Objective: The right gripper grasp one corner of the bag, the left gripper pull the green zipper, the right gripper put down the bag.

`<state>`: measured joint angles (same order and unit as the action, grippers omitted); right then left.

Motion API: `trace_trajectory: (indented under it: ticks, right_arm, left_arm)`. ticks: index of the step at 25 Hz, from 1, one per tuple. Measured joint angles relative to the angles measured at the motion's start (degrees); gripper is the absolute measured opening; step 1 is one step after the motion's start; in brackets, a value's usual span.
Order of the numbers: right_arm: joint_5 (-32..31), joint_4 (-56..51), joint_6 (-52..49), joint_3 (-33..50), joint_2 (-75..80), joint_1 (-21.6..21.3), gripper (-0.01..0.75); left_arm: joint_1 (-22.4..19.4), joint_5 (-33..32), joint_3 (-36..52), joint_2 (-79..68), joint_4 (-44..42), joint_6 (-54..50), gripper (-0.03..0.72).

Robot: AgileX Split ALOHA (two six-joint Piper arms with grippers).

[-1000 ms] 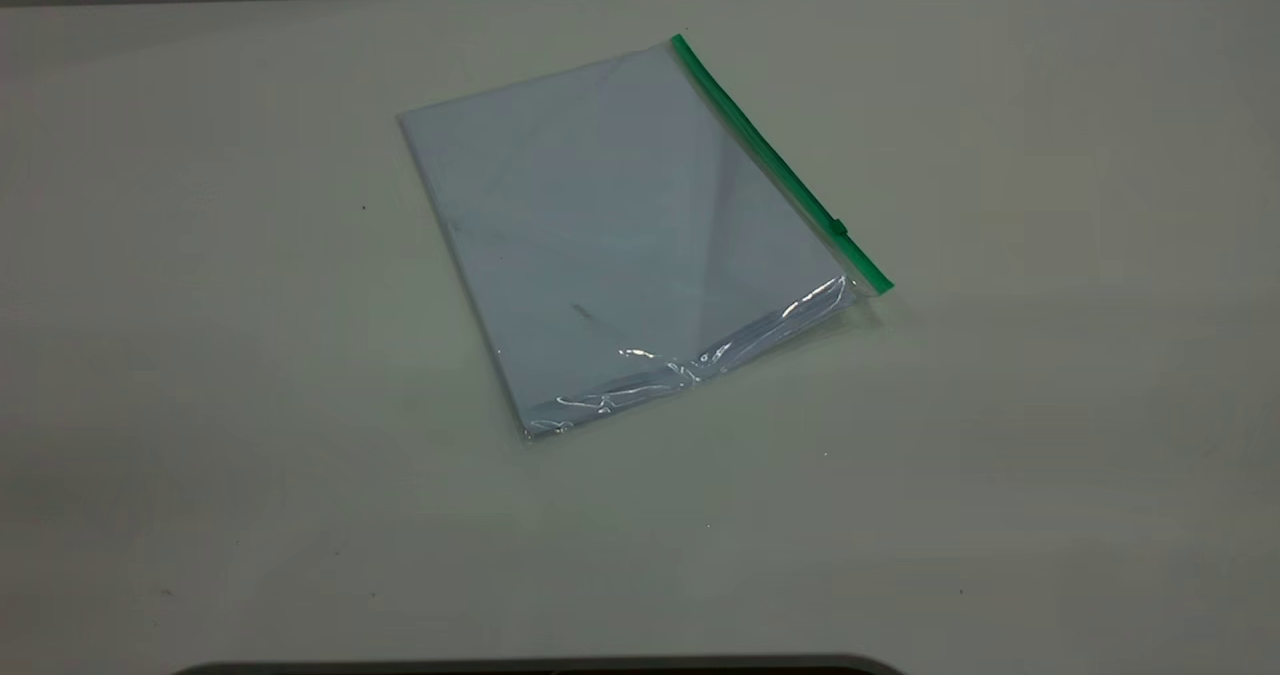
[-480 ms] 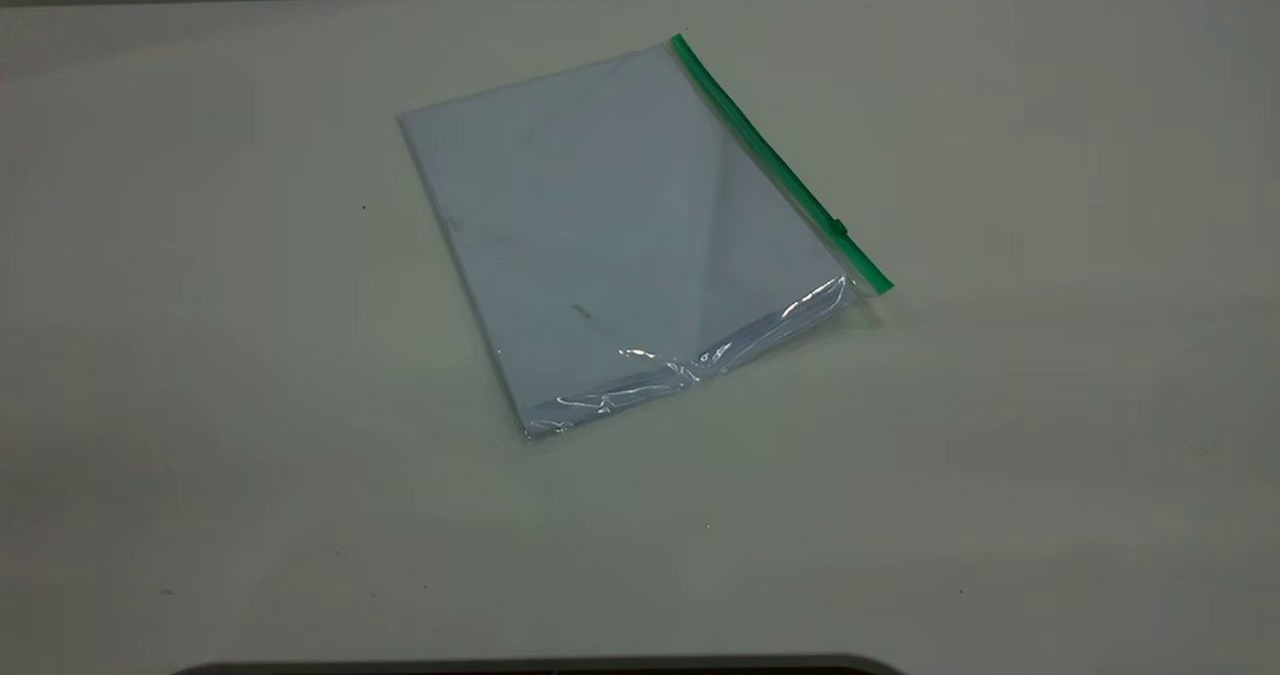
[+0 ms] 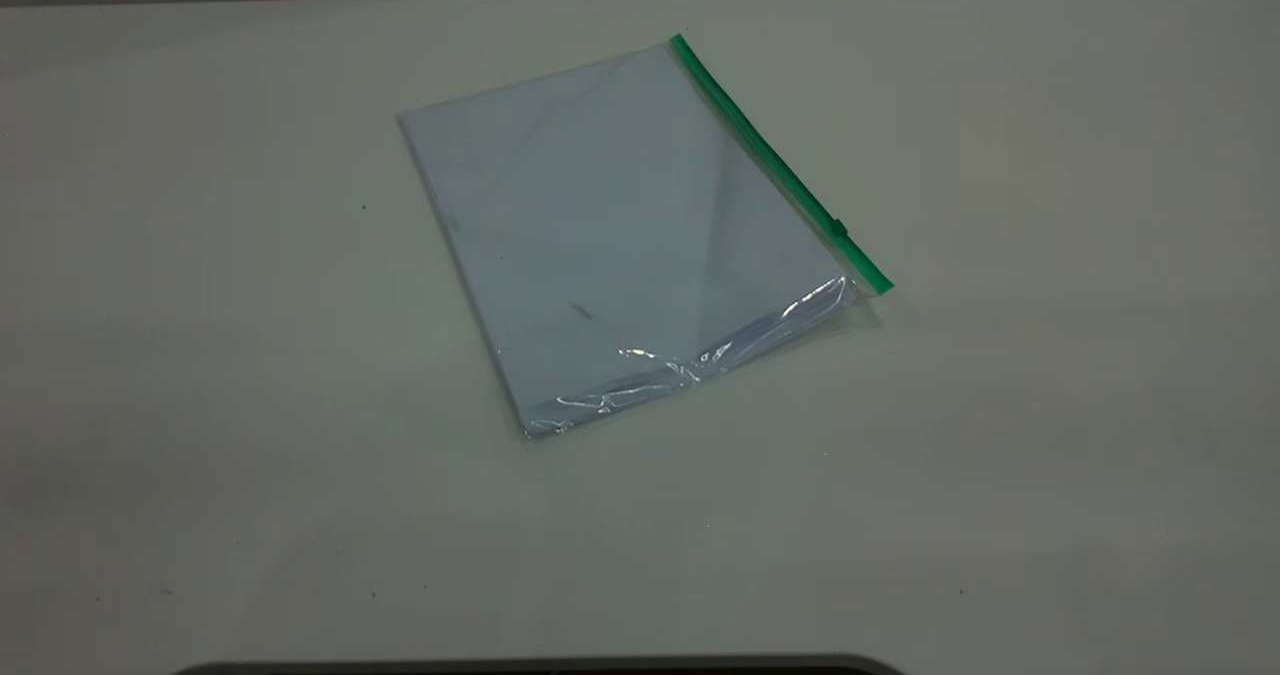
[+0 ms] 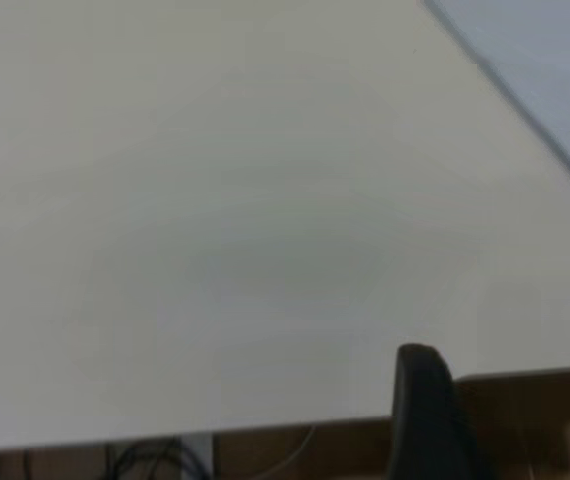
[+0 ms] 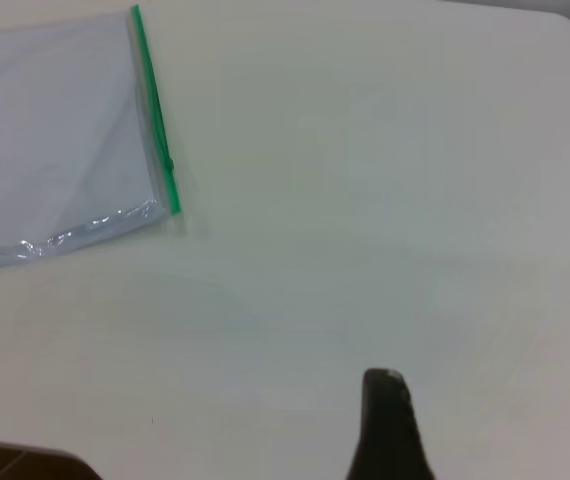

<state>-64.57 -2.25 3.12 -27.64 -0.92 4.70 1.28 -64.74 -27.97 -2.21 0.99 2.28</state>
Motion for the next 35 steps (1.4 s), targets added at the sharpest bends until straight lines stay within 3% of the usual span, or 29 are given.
trace_trajectory:
  ticks: [6,13,22,29,35]
  right_arm:
    - [2.6,-0.2,-0.8,-3.0,5.2,0.0,0.570]
    - [6.7,-4.9,-0.5,-7.5,24.5,0.0,0.570]
    - [19.6,-14.3,5.6,-7.7,45.6,0.0,0.570]
    - [28.8,-27.0,20.1,-7.8,62.2,0.0,0.570]
    - [35.4,-47.7,41.7,-8.0,78.6,0.0,0.570]
  left_arm:
    - [0.0,6.3,-3.9,-12.0,-1.5,-1.4,0.575]
    - [0.0,16.8,-12.5,-33.5,0.1,-1.6,0.587]
    - [0.0,28.6,-27.1,-65.3,1.9,-1.5,0.587]
    - [0.0,35.2,-38.1,-83.8,5.6,5.0,0.588]
    - [2.8,36.4,-42.5,-93.2,13.6,19.2,0.588]
